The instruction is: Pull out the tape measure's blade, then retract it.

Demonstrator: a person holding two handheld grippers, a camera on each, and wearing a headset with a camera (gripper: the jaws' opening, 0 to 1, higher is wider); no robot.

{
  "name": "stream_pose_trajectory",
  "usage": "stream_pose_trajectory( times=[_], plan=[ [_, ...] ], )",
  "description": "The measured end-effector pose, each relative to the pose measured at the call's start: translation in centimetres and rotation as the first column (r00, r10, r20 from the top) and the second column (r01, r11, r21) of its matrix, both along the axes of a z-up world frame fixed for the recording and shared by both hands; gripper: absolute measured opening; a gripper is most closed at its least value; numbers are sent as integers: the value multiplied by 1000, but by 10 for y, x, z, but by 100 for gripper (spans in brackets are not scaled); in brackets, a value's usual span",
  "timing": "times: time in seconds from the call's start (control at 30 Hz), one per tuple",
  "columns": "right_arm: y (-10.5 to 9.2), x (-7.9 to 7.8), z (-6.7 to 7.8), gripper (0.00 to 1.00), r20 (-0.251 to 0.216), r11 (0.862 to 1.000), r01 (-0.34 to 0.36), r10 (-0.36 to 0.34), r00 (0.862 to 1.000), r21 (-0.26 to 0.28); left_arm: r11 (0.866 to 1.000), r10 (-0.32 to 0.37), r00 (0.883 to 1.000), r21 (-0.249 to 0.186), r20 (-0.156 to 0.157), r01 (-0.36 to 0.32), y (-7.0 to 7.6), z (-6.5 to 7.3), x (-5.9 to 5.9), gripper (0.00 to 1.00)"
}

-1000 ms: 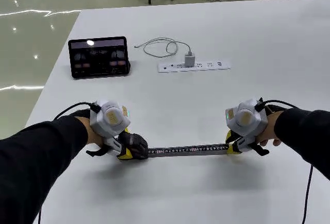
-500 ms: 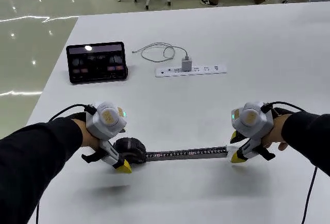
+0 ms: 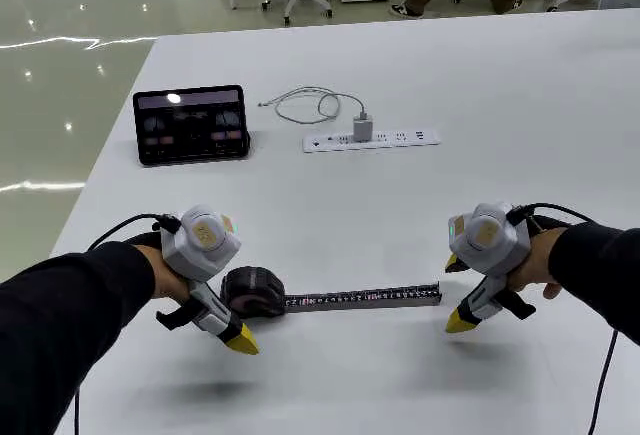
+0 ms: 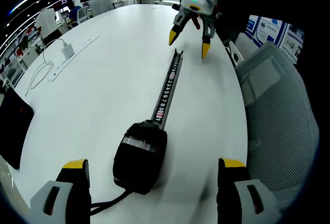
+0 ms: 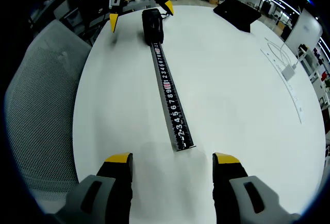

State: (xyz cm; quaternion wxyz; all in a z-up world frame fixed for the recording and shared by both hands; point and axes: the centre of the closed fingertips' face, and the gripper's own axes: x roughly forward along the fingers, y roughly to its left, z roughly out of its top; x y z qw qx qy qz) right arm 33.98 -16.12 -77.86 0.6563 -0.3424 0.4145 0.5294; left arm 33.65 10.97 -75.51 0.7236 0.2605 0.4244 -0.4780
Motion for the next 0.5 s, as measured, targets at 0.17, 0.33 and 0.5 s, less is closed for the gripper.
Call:
stream_pose_trajectory(
  times=[0.17, 0.33, 0.5],
  plan=[
    [-1, 0, 4, 65, 33, 998, 39, -40, 999, 39, 998, 60, 998, -39, 34, -59, 4, 5, 4, 100],
    [-8, -3, 7, 70, 38, 994, 89, -91, 995, 61, 985, 142, 987, -110, 72, -133, 12, 15, 11, 100],
    [-19, 0, 15, 71, 79, 978, 168, -179, 981, 124, 961, 239, 965, -168, 105, -220, 21, 22, 9, 100]
  ],
)
